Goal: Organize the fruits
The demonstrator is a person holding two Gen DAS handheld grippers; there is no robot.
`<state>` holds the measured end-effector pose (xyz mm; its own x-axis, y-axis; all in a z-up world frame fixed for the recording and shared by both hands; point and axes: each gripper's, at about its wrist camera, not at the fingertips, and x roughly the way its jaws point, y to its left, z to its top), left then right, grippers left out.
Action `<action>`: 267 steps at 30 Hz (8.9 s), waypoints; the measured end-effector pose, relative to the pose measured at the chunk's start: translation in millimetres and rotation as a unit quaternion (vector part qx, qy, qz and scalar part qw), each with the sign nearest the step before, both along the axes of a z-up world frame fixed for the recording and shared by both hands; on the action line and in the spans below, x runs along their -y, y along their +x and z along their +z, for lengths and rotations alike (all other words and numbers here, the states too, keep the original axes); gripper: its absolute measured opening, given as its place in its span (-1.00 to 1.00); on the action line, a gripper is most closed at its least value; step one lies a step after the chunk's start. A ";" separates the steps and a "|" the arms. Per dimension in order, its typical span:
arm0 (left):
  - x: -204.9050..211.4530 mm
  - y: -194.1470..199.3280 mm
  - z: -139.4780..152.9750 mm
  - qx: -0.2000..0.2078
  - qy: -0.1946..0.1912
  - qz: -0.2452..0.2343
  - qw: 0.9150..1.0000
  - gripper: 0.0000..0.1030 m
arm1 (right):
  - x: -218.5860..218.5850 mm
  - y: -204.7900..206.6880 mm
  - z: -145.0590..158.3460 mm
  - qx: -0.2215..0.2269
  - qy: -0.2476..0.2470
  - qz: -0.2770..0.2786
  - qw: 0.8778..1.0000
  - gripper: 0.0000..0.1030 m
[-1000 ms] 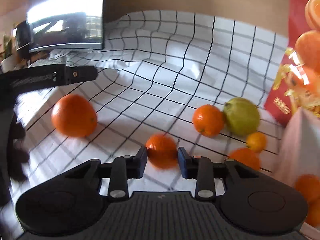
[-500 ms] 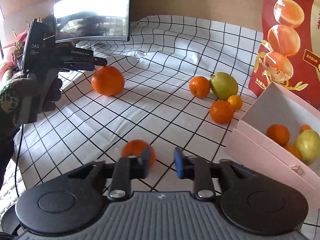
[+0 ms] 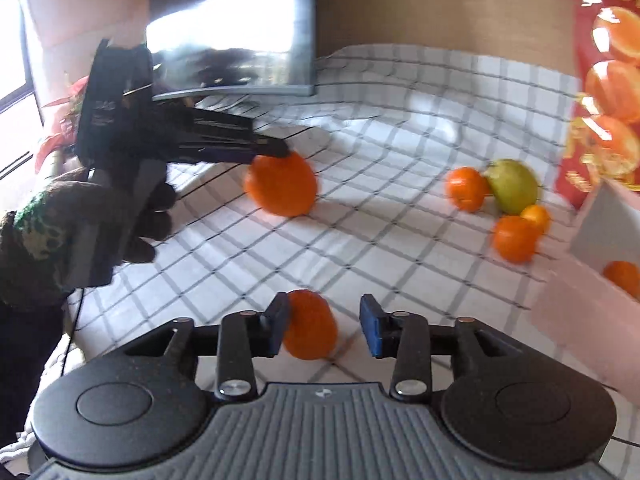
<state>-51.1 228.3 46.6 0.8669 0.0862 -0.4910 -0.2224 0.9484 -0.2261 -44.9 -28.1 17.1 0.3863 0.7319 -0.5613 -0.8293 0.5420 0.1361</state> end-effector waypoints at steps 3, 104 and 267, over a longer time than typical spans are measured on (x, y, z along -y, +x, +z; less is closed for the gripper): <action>0.5 -4.3 -0.5 -0.005 0.000 -0.003 1.000 0.21 | -19.1 -4.7 -10.7 -0.003 -0.022 0.009 1.000 -0.14; 161.3 6.2 -29.2 -0.023 0.015 -0.204 0.979 -0.58 | 157.3 19.8 -51.0 -0.001 -0.060 -0.202 0.978 1.00; 242.9 -5.8 -36.3 -0.042 0.097 -0.242 0.964 0.66 | 184.1 44.8 -47.0 0.022 -0.036 -0.296 0.954 -0.12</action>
